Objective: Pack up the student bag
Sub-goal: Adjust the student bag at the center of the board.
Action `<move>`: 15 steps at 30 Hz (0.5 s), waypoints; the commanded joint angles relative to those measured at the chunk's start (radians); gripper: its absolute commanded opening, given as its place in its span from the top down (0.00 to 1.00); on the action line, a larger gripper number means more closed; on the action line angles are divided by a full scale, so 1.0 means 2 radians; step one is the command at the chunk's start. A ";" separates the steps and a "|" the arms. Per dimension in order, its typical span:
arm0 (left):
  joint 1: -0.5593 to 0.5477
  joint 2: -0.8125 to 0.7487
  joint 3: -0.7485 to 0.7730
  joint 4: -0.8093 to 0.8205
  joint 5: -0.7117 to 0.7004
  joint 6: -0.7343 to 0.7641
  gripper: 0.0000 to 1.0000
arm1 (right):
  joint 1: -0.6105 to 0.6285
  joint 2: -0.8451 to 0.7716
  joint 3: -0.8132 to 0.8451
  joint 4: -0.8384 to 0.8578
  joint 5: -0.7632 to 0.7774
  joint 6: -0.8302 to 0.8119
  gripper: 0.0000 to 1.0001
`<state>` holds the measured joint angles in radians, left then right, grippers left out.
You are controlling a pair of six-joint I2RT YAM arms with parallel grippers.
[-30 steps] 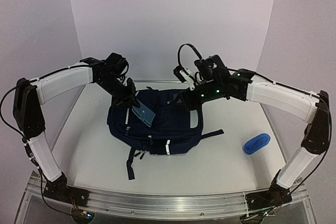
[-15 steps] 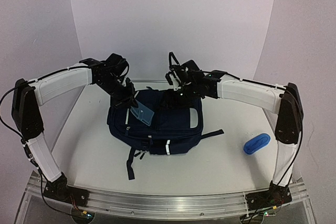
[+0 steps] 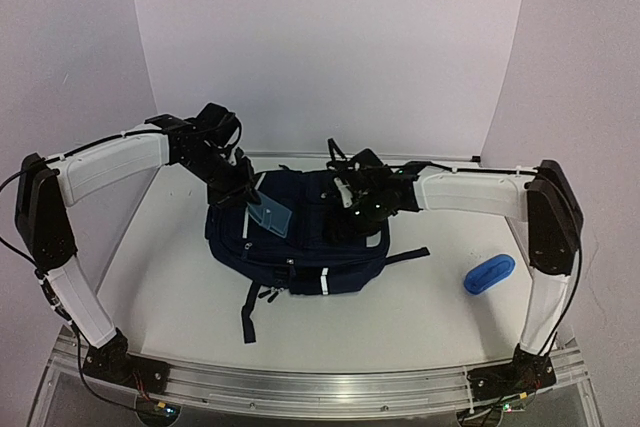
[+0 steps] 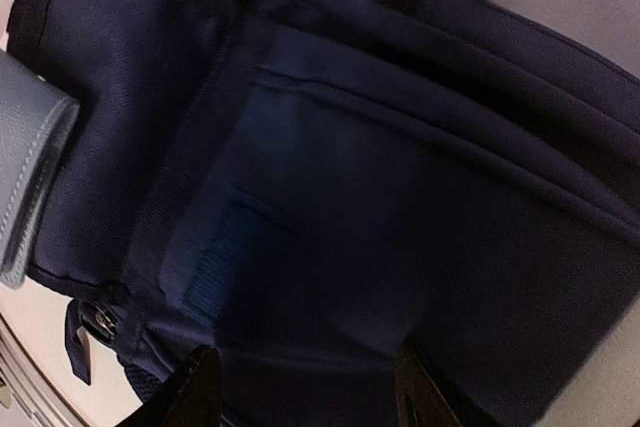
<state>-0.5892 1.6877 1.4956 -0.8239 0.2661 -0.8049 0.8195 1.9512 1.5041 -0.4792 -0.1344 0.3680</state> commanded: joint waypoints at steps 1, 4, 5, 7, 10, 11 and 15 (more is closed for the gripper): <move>0.000 0.010 0.000 -0.001 -0.021 0.010 1.00 | -0.062 -0.042 -0.067 -0.040 0.032 -0.034 0.42; -0.002 0.028 0.012 -0.011 -0.025 0.017 1.00 | -0.077 -0.052 -0.077 -0.040 0.039 -0.049 0.40; -0.003 0.034 0.017 -0.015 -0.027 0.020 1.00 | -0.082 -0.054 -0.078 -0.040 0.035 -0.052 0.39; -0.006 0.048 0.031 -0.025 -0.031 0.030 1.00 | -0.092 -0.060 -0.079 -0.040 0.030 -0.058 0.34; -0.012 0.064 0.050 -0.038 -0.039 0.040 1.00 | -0.113 -0.068 -0.086 -0.040 0.008 -0.063 0.27; -0.014 0.068 0.054 -0.039 -0.039 0.041 1.00 | -0.120 -0.069 -0.090 -0.039 -0.006 -0.063 0.26; -0.017 0.075 0.064 -0.042 -0.039 0.043 1.00 | -0.134 -0.069 -0.102 -0.029 -0.042 -0.059 0.24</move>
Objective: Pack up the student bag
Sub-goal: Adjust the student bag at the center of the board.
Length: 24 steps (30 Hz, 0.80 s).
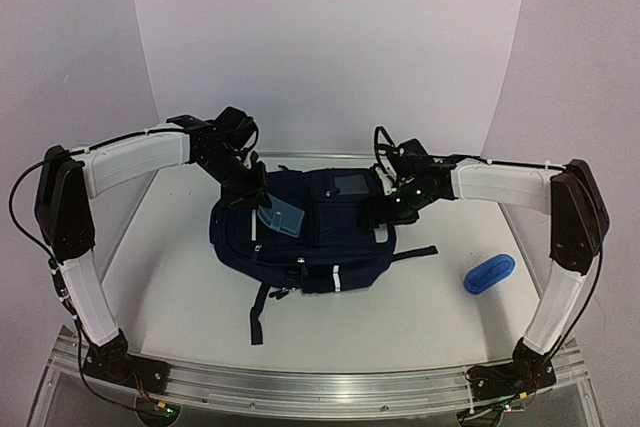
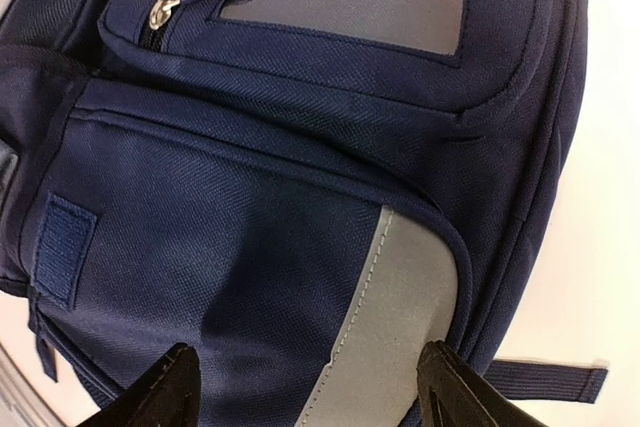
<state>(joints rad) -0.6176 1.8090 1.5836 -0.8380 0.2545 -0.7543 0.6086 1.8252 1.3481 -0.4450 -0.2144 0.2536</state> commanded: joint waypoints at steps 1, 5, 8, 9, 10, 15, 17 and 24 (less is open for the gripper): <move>-0.004 0.017 0.024 -0.038 -0.035 0.019 1.00 | -0.031 -0.005 -0.024 -0.044 -0.003 -0.002 0.22; -0.008 0.023 0.040 -0.051 -0.043 0.025 1.00 | -0.048 0.001 -0.015 -0.046 0.008 -0.002 0.13; -0.011 0.031 0.058 -0.063 -0.050 0.029 1.00 | -0.055 0.004 -0.005 -0.058 0.032 -0.006 0.02; -0.012 0.034 0.062 -0.067 -0.051 0.030 1.00 | -0.055 0.006 -0.004 -0.060 0.035 -0.007 0.02; -0.013 0.037 0.066 -0.070 -0.053 0.030 1.00 | -0.055 0.008 -0.004 -0.061 0.035 -0.009 0.02; -0.013 0.048 0.081 -0.081 -0.057 0.032 1.00 | -0.056 0.025 0.004 -0.070 0.072 -0.022 0.02; -0.013 0.053 0.090 -0.087 -0.059 0.034 1.00 | -0.060 0.030 0.014 -0.081 0.082 -0.027 0.03; -0.013 0.067 0.107 -0.099 -0.061 0.035 1.00 | -0.067 0.005 0.061 -0.114 0.044 -0.059 0.02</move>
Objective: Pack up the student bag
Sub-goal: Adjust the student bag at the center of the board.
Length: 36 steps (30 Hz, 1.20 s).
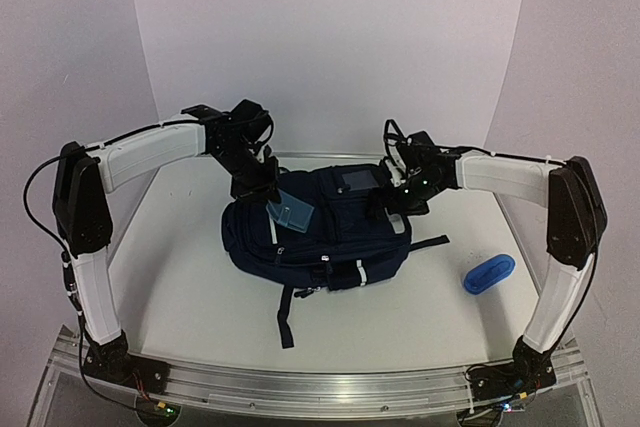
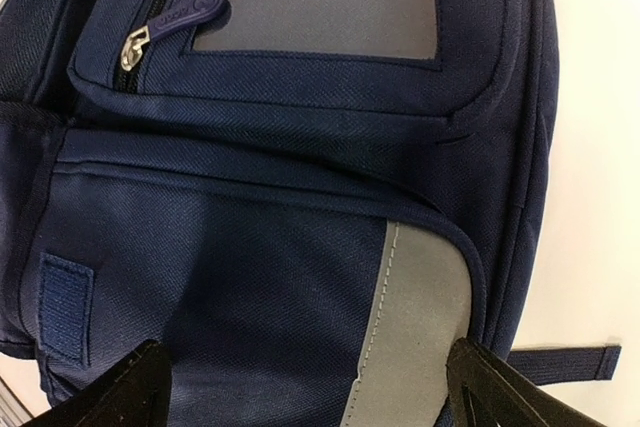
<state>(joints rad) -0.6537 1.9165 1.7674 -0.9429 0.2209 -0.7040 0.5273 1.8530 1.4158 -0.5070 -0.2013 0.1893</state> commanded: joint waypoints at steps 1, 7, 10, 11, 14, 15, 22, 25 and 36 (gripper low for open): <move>0.005 0.016 0.016 -0.046 -0.043 0.010 1.00 | -0.028 -0.014 0.035 -0.088 0.025 -0.036 0.02; 0.003 0.023 0.026 -0.048 -0.040 0.015 1.00 | -0.053 -0.020 0.058 -0.113 -0.054 -0.081 0.02; 0.002 0.026 0.031 -0.047 -0.037 0.016 1.00 | -0.069 0.006 0.071 -0.132 -0.094 -0.090 0.02; 0.002 0.027 0.031 -0.047 -0.036 0.016 1.00 | -0.072 0.018 0.074 -0.137 -0.109 -0.097 0.02; 0.002 0.028 0.033 -0.047 -0.033 0.016 1.00 | -0.081 0.047 0.081 -0.140 -0.152 -0.116 0.02; 0.002 0.028 0.034 -0.047 -0.034 0.016 1.00 | -0.085 0.057 0.084 -0.141 -0.166 -0.118 0.02; 0.002 0.024 0.045 -0.052 -0.033 0.016 1.00 | -0.110 0.102 0.074 -0.143 -0.236 -0.133 0.38; -0.001 0.019 0.058 -0.057 -0.036 0.016 1.00 | -0.110 0.102 0.062 -0.141 -0.258 -0.133 0.76; -0.039 0.018 0.122 -0.033 -0.017 0.000 1.00 | -0.110 0.093 -0.001 -0.095 -0.371 -0.088 1.00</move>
<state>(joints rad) -0.7172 1.9522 1.9563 -1.0459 0.1776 -0.6780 0.2815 2.0399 1.4753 -0.6583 -0.8860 -0.0114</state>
